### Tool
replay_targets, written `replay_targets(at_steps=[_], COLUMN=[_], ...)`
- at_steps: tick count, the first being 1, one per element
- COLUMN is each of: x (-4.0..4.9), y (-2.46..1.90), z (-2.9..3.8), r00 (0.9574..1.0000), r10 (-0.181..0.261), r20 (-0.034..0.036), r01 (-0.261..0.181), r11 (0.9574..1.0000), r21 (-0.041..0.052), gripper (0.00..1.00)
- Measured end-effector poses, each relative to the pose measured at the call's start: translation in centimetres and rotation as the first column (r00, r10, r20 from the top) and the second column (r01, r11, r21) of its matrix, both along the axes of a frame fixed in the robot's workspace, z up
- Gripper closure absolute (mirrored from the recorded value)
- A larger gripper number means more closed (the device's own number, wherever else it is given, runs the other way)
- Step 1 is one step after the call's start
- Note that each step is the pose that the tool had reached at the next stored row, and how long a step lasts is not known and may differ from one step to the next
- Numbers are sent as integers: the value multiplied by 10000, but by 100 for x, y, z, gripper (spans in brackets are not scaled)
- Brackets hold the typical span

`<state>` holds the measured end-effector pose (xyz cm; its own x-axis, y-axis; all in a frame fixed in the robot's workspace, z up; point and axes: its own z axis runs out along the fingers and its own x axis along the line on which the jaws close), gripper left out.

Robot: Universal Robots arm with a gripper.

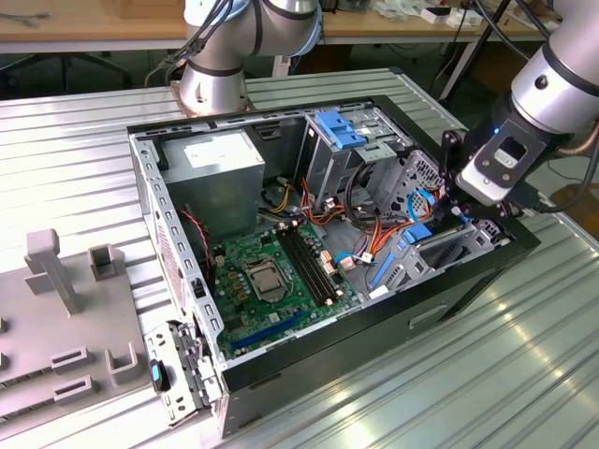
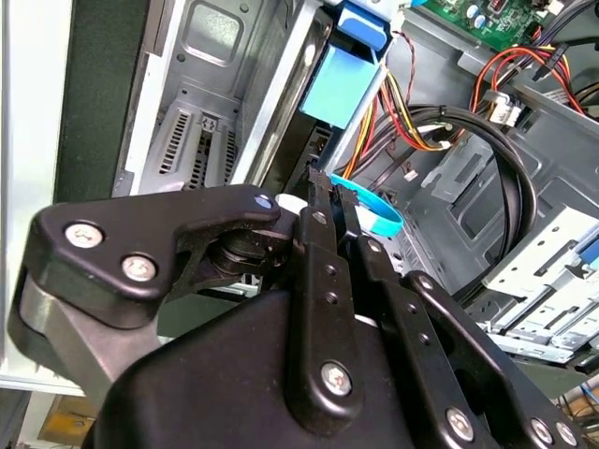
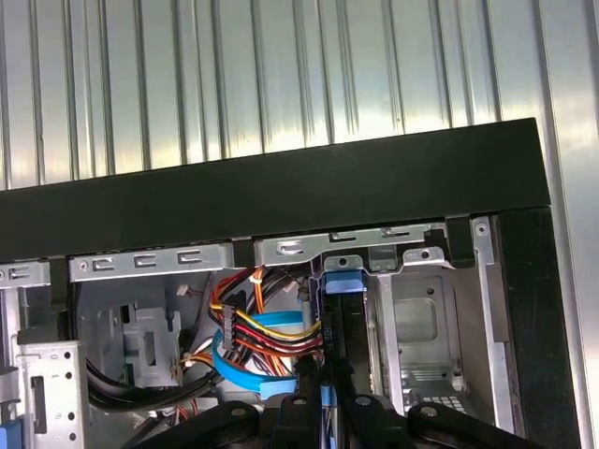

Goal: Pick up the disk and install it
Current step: 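Insert the second disk wire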

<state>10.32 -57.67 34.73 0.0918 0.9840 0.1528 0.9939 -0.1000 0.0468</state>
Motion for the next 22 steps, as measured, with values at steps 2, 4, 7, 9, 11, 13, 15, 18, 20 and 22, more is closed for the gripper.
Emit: replay_targets(at_steps=[2,4,7,9,11,13,15,18,20,22], x=[-1,-1,-1,-1,-1,-1,0,-1,-1,11], y=[-6,-6,-6,-6,-6,-6,2,2,2,-3], z=[0,-1,-11,-25,-31,-34,18,20,20,20], r00=[10000,10000,10000,10000,10000,9994,9993,9986,9973,9972], r10=[0,2,23,41,70,357,386,529,730,746], r20=[0,0,0,-3,-4,-3,-3,-4,-4,-4], r01=[0,-2,-23,-41,-70,-357,-386,-529,-730,-746], r11=[10000,10000,10000,10000,10000,9994,9993,9986,9973,9972], r21=[2,4,5,2,-1,4,7,2,0,1], gripper=[83,83,83,83,83,83,83,83,83,83])
